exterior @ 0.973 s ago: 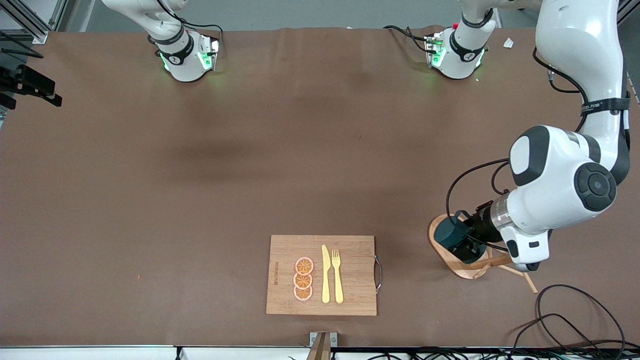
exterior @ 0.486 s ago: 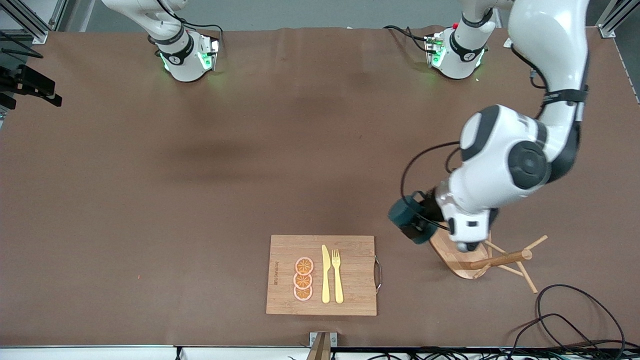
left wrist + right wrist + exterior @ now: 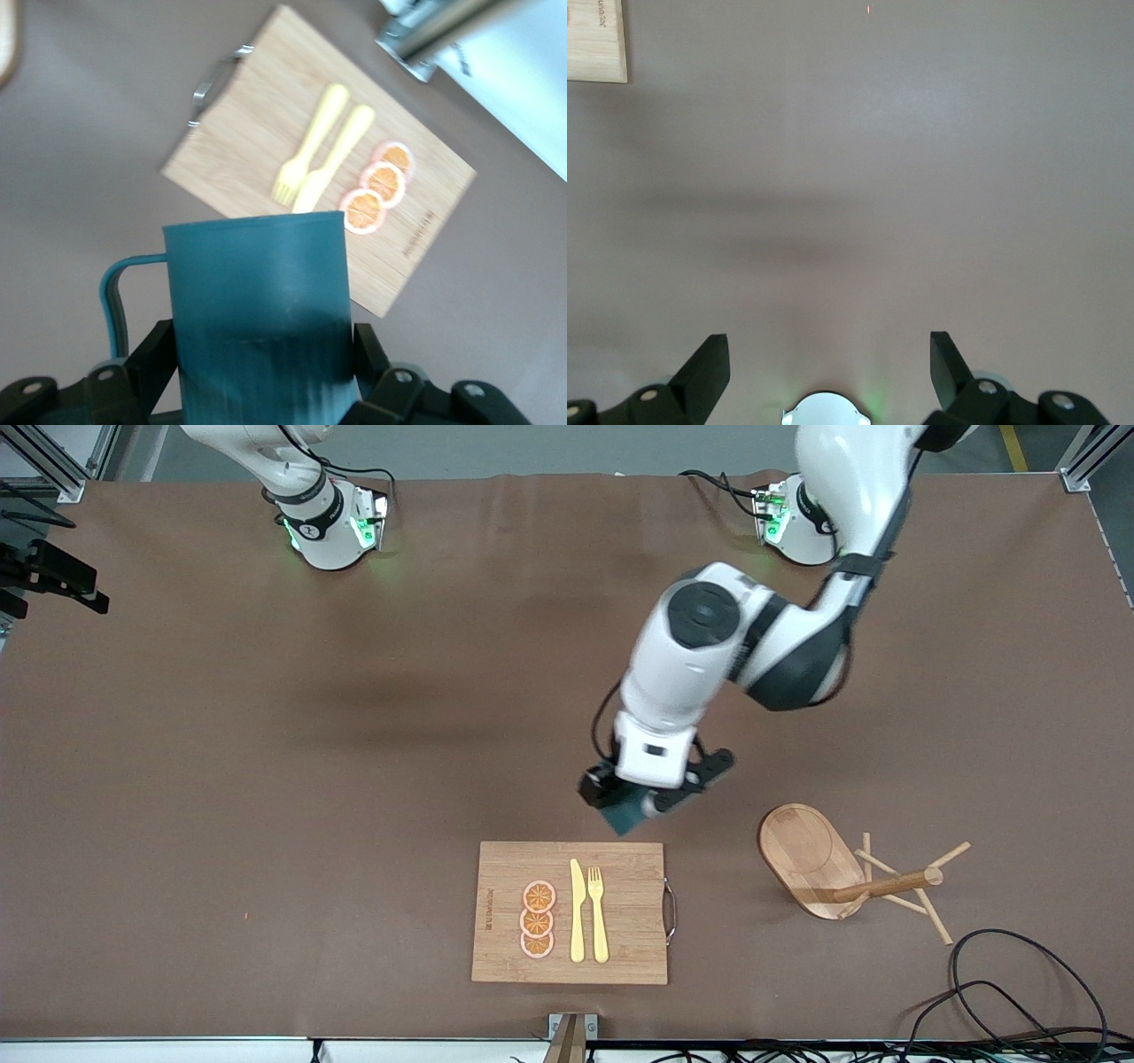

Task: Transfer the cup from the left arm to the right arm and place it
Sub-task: 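Carry the mug with the left gripper toward the table's middle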

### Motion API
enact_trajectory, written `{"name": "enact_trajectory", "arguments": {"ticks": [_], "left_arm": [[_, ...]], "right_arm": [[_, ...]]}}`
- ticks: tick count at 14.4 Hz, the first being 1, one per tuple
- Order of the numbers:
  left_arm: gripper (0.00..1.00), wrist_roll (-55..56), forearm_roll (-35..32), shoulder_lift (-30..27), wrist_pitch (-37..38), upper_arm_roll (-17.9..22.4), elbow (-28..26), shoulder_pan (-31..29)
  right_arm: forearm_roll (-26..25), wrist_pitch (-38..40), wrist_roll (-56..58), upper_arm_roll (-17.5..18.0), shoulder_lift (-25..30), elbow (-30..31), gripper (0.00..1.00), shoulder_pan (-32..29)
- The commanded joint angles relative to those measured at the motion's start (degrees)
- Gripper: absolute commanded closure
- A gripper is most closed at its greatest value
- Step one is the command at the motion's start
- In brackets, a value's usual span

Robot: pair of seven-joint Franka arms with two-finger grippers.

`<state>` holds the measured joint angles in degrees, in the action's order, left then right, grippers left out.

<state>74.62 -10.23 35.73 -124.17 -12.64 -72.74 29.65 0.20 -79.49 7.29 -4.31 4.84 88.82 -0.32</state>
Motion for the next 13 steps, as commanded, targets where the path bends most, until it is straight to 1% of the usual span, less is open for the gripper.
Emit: {"name": "enact_trajectory", "arguments": {"ticks": [1, 2, 4, 5, 8, 9, 10, 11, 13], "left_arm": [[0.40, 0.3, -10.6, 3.5, -6.1, 0.7, 0.4, 4.1], [0.40, 0.7, -14.8, 4.8, -8.6, 0.7, 0.4, 5.2], [0.40, 2.6, -20.8, 6.8, -13.0, 0.7, 0.4, 6.6], [0.40, 3.1, -23.2, 7.5, -14.2, 0.7, 0.3, 7.6], [0.40, 4.8, -34.0, 9.7, -17.2, 0.9, 0.4, 10.1], [0.40, 8.0, -39.0, 10.3, -17.2, 2.0, 0.4, 12.1], [0.40, 13.0, -43.7, 10.9, -17.2, 4.4, 0.4, 14.6], [0.40, 19.2, -48.5, 11.8, -17.2, 7.7, 0.4, 18.4], [0.40, 29.2, -55.2, 13.6, -17.0, 13.9, 0.4, 24.9]], "right_arm": [[-0.2, 0.2, -0.5, 0.7, 1.0, 0.2, 0.00, -0.9], [0.0, 0.3, -0.5, 0.7, 1.0, -0.1, 0.00, -1.0], [0.2, 0.2, -0.5, 0.6, 1.0, -0.3, 0.00, -1.1], [0.3, 0.3, -0.4, 0.5, 0.9, -0.5, 0.00, -1.2], [0.3, 0.2, -0.4, 0.4, 0.7, -0.5, 0.00, -1.3], [0.2, 0.2, -0.4, 0.4, -0.1, -0.5, 0.00, -1.4], [0.2, 0.3, -0.4, 0.4, -0.9, -0.5, 0.00, -1.4], [0.2, 0.2, -0.3, 0.4, -1.1, -0.5, 0.00, -1.4], [0.2, 0.1, 0.0, 0.3, -2.7, -0.4, 0.00, -2.1]]}}
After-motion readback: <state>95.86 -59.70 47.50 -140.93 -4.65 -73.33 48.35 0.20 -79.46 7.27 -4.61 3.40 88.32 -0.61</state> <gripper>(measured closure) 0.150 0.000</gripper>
